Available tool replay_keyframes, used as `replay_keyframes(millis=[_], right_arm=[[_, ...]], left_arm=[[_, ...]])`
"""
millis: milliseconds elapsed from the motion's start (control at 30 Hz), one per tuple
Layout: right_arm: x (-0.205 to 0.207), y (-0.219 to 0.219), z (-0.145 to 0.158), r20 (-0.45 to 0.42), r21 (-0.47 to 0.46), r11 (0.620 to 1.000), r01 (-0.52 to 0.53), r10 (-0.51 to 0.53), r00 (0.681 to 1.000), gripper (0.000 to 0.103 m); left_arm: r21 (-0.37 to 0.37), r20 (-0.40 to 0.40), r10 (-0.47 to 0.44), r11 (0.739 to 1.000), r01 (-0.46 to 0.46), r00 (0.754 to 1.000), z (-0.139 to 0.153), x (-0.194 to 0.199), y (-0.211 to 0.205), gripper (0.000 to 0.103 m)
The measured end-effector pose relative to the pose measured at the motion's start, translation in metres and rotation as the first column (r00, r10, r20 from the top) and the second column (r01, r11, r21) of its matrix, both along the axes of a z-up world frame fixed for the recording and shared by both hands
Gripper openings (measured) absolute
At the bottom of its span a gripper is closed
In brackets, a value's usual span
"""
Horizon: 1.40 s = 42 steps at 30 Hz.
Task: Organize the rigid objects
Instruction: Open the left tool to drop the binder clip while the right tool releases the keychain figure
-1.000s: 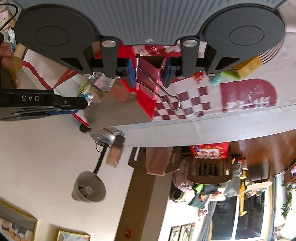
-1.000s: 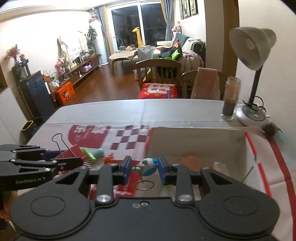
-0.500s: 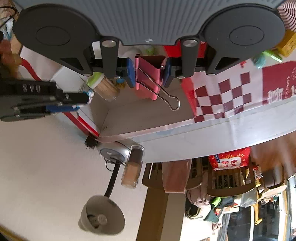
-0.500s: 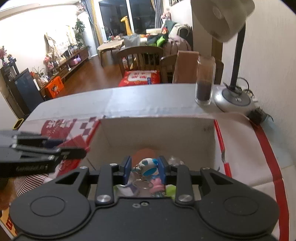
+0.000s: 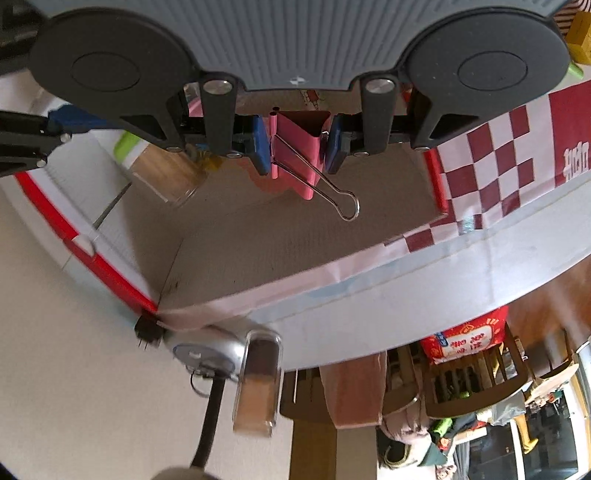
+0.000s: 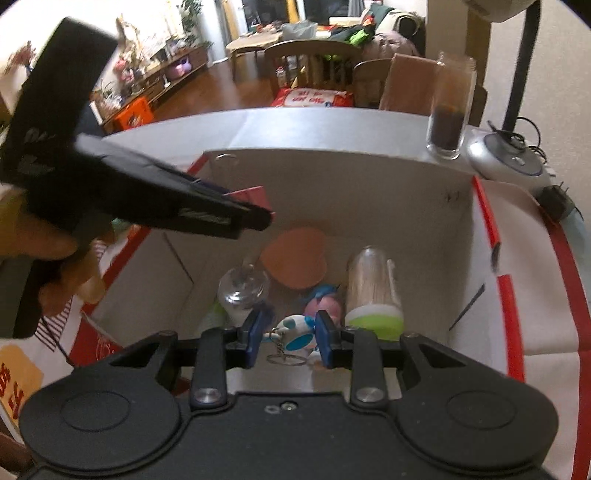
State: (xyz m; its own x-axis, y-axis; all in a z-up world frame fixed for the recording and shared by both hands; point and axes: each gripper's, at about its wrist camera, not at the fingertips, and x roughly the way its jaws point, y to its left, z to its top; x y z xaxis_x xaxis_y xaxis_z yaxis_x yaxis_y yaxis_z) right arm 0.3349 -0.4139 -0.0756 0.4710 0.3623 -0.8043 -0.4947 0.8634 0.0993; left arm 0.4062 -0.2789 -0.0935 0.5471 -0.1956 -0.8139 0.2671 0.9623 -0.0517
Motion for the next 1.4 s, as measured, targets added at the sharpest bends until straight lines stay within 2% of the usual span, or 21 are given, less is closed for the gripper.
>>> replay_keyframes(millis=[133, 367, 500, 867, 1000, 1067, 1133, 1233, 1300, 1400], right_arm=[[0.002, 0.002, -0.006, -0.016, -0.008, 1.0, -0.013, 0.013, 1.0, 0.03], [0.005, 0.003, -0.011, -0.036, -0.022, 1.0, -0.001, 0.0, 0.999, 0.03], [0.011, 0.005, -0.013, -0.049, -0.03, 1.0, 0.01, -0.012, 0.999, 0.03], [0.019, 0.006, -0.018, -0.088, -0.044, 0.999, 0.031, -0.035, 0.996, 0.033], [0.021, 0.004, -0.019, -0.099, -0.045, 0.998, 0.045, -0.049, 0.994, 0.038], [0.021, 0.003, -0.018, -0.097, -0.044, 0.998, 0.05, -0.054, 0.994, 0.043], [0.02, 0.003, -0.017, -0.086, -0.045, 0.998, 0.054, -0.058, 0.995, 0.058], [0.015, 0.004, -0.013, -0.066, -0.045, 0.998, 0.053, -0.056, 0.996, 0.062], [0.013, 0.004, -0.01, -0.061, -0.041, 0.998, 0.055, -0.057, 0.996, 0.062], [0.011, 0.005, -0.005, -0.048, -0.042, 0.997, 0.062, -0.064, 0.997, 0.063]], left_arm=[[0.031, -0.036, -0.013, 0.999, 0.014, 0.999, -0.012, 0.008, -0.008, 0.031], [0.037, -0.121, -0.01, 0.999, 0.014, 0.993, -0.026, 0.016, -0.009, 0.031], [0.039, -0.178, -0.037, 0.998, 0.044, 0.983, -0.033, 0.019, -0.012, 0.031], [0.029, -0.204, -0.034, 0.999, 0.041, 0.978, -0.033, 0.019, -0.014, 0.032], [0.029, -0.199, -0.025, 0.999, 0.031, 0.98, -0.031, 0.015, -0.013, 0.032], [0.025, -0.191, -0.022, 0.999, 0.027, 0.981, -0.028, 0.012, -0.012, 0.032], [0.019, -0.182, -0.017, 1.0, 0.021, 0.983, -0.025, 0.01, -0.01, 0.032], [0.004, -0.165, -0.008, 1.0, 0.009, 0.986, -0.018, 0.005, -0.005, 0.032], [-0.011, -0.153, -0.006, 1.0, 0.004, 0.988, -0.012, 0.0, -0.002, 0.037], [-0.031, -0.115, -0.007, 1.0, 0.003, 0.993, -0.002, -0.009, 0.001, 0.055]])
